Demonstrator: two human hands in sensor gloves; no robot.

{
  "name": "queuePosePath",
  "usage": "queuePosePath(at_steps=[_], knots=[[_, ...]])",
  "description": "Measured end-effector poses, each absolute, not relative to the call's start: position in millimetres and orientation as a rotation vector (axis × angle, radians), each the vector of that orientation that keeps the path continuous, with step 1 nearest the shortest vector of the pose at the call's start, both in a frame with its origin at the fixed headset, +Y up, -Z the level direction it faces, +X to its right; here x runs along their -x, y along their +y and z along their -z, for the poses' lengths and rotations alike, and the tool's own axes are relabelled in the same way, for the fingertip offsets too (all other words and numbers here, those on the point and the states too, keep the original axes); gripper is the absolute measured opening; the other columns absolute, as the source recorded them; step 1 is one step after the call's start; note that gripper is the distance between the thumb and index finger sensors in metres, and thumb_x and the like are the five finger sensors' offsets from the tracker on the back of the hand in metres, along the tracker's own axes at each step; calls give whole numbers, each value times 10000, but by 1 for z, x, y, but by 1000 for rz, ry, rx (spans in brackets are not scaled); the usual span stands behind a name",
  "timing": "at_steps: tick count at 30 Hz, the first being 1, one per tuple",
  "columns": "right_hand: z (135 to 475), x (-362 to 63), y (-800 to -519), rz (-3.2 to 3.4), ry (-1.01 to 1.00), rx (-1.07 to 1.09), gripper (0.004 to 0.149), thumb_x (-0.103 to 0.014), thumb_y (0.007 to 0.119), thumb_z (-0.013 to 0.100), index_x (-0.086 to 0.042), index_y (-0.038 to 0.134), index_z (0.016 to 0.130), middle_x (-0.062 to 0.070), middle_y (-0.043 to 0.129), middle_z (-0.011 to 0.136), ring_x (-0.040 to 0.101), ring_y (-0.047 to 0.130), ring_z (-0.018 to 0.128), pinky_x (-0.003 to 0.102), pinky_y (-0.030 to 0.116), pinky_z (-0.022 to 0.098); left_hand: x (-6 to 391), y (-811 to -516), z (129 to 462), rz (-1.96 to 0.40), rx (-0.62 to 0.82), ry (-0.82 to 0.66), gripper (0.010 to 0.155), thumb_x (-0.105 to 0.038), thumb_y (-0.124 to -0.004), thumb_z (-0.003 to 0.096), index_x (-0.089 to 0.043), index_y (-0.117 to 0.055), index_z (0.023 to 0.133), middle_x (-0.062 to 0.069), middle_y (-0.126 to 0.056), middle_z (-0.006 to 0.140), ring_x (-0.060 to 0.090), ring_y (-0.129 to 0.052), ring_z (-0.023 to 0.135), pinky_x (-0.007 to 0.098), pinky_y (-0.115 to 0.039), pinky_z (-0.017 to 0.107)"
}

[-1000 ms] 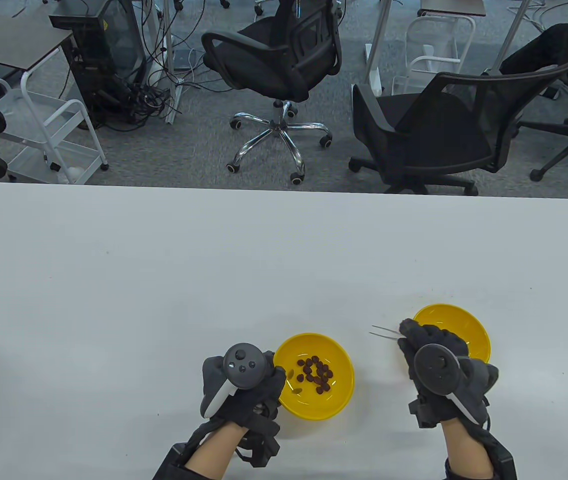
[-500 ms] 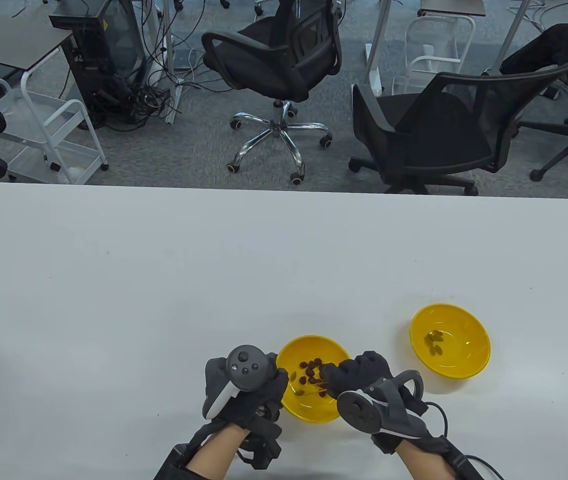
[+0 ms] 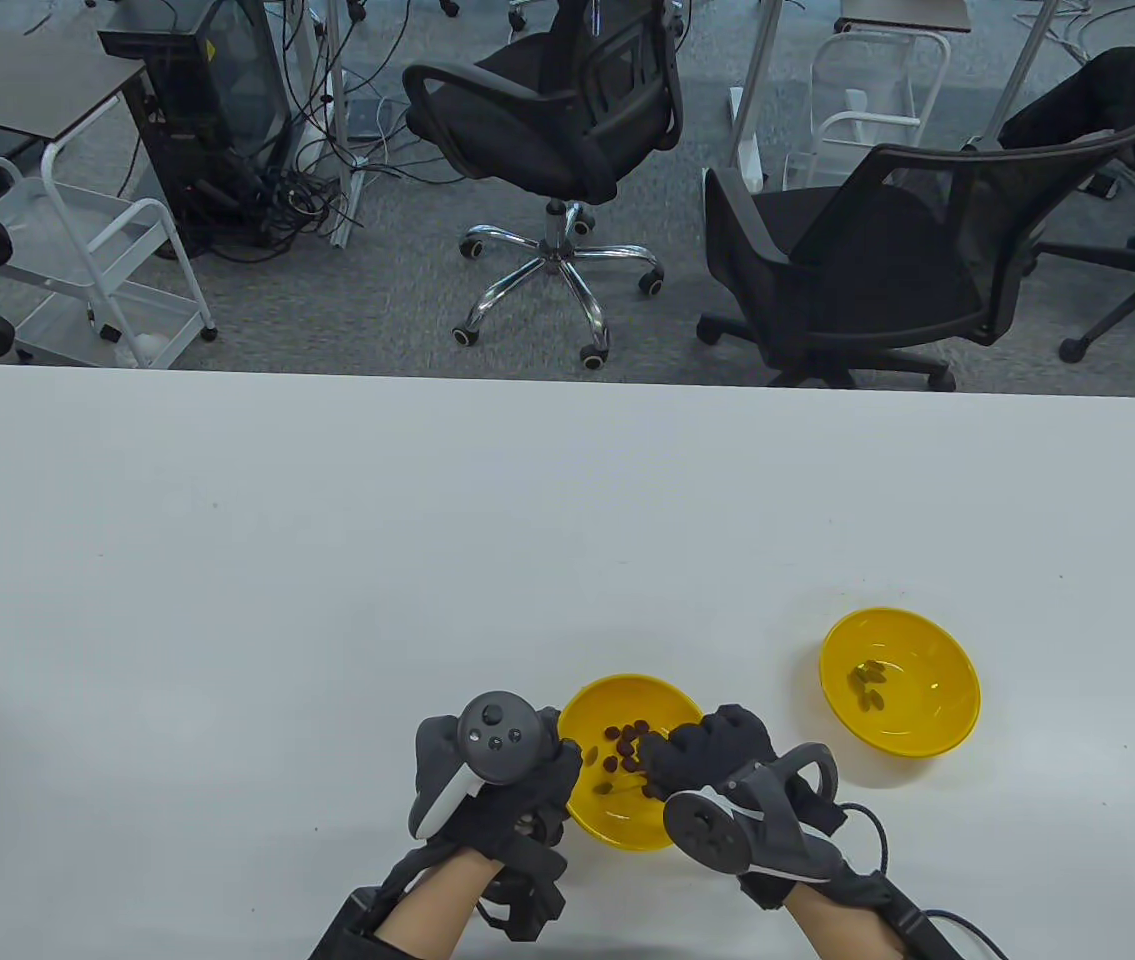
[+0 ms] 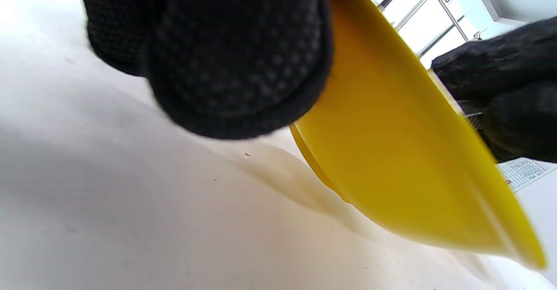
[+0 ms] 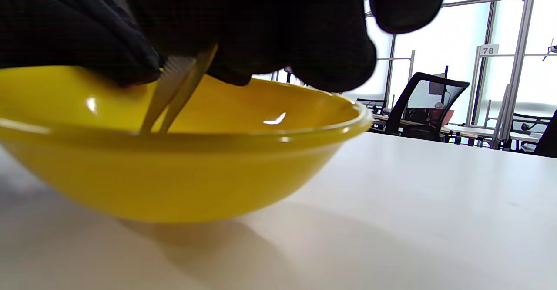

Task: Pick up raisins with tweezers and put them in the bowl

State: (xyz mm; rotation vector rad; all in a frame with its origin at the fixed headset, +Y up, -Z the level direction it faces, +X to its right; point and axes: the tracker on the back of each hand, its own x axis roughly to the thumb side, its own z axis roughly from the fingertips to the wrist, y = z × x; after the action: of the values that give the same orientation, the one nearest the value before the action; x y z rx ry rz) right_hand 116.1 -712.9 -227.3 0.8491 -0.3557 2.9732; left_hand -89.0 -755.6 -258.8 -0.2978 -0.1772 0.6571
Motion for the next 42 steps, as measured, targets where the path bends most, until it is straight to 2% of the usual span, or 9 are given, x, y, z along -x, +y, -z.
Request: queuePosePath(at_steps=[6, 11, 18, 22, 30, 32, 42], knots=[[230, -128, -701, -2945, -420, -757, 433, -337, 798, 402, -175, 930, 781, 6, 913, 640, 181, 970, 506, 558, 679, 612, 90, -756, 259, -660, 295, -167, 564, -319, -599, 550, 79, -600, 951, 82, -1040, 437, 72, -1052, 165, 425, -878, 429], [237, -153, -688, -2910, -483, -576, 432, -333, 800, 403, -171, 929, 783, 7, 914, 639, 189, 967, 507, 560, 675, 615, 92, -755, 260, -662, 294, -158, 563, -318, -599, 550, 77, -600, 951, 81, -1040, 436, 71, -1053, 164, 426, -878, 428], [252, -214, -673, -2862, -573, -170, 431, -321, 806, 406, -160, 931, 786, 22, 910, 642, 202, 961, 506, 567, 665, 617, 95, -754, 260, -662, 292, -148, 563, -318, -599, 551, 78, -600, 951, 81, -1039, 438, 70, -1052, 164, 426, -877, 429], [260, -253, -674, -2902, -599, 89, 432, -320, 805, 408, -156, 930, 788, 21, 909, 644, 202, 959, 508, 567, 665, 616, 96, -754, 260, -663, 292, -144, 564, -318, -599, 551, 79, -600, 951, 82, -1039, 438, 70, -1052, 165, 426, -878, 429], [272, -301, -693, -2999, -479, 553, 430, -313, 805, 413, -149, 928, 792, 30, 905, 648, 207, 955, 510, 570, 658, 617, 97, -754, 260, -660, 295, -145, 563, -318, -599, 550, 78, -600, 951, 82, -1040, 436, 71, -1052, 165, 426, -877, 429], [275, -307, -699, -3051, -388, 668, 432, -312, 805, 416, -145, 927, 794, 33, 905, 648, 209, 955, 510, 571, 656, 617, 97, -754, 261, -660, 294, -145, 564, -318, -599, 551, 79, -599, 951, 82, -1040, 438, 71, -1052, 165, 426, -878, 429], [282, -316, -712, -3085, -262, 796, 437, -299, 807, 420, -124, 925, 802, 49, 905, 650, 222, 954, 509, 576, 655, 608, 98, -754, 261, -662, 293, -142, 564, -318, -599, 551, 79, -599, 951, 81, -1040, 438, 71, -1052, 165, 426, -878, 429]])
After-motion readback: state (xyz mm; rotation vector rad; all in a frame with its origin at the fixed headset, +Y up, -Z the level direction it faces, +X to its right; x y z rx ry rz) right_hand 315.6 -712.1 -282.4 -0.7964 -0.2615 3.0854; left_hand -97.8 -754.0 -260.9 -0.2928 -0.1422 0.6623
